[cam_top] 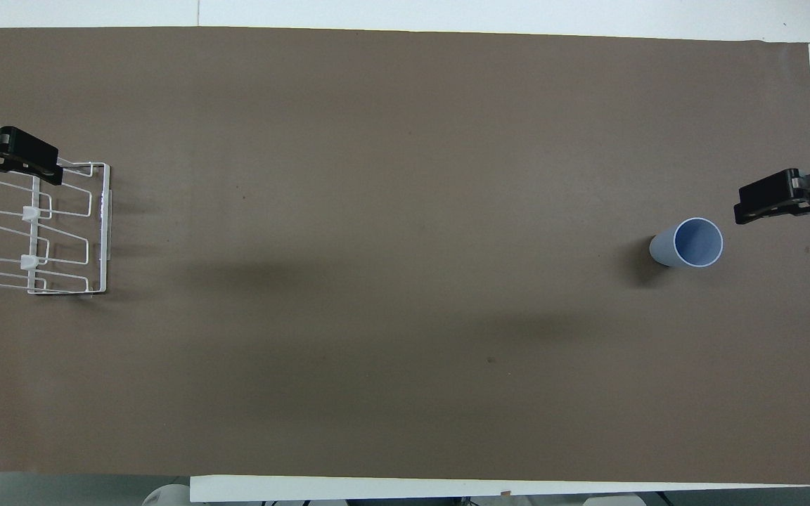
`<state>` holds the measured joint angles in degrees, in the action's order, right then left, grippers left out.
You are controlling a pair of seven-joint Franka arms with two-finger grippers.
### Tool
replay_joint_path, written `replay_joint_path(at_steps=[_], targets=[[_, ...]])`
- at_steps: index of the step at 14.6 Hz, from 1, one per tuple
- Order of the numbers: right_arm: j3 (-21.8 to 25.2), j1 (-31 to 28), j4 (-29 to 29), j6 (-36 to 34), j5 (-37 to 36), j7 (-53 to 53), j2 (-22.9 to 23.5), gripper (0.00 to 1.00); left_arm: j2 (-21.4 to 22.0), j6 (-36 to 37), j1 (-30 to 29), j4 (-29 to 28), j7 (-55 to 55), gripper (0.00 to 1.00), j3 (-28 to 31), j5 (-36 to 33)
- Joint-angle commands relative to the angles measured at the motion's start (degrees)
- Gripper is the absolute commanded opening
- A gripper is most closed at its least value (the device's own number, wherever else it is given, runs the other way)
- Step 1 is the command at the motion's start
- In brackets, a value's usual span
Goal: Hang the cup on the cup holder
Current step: 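Move the right gripper down toward the light blue cup's rim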
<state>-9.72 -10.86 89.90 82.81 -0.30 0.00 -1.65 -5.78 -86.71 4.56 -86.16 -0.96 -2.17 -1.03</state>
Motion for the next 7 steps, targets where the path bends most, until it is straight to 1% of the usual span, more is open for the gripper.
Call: replay_joint_path(at_steps=[1, 5, 6, 7], targets=[[-0.2, -0.9, 0.2, 0.1, 0.0, 0.2, -0.4, 1.0, 0.7, 1.2, -0.2, 0.4, 0.9, 1.0, 0.0, -0.3], [-0.2, -1.2, 0.8, 0.1, 0.1, -0.3, -0.6, 1.0, 0.9, 0.9, -0.2, 0.2, 0.9, 1.0, 0.1, -0.4], [-0.2, -1.7, 1.6, 0.8, 0.0, -1.0, -1.0, 1.0, 0.9, 0.9, -0.3, 0.0, 0.9, 1.0, 0.0, -0.4], [-0.1, -1.8, 3.6, 3.2, -0.1, -3.0, -1.8, 1.0, 1.1, 0.8, -0.2, -0.3, 0.9, 1.0, 0.0, -0.4]])
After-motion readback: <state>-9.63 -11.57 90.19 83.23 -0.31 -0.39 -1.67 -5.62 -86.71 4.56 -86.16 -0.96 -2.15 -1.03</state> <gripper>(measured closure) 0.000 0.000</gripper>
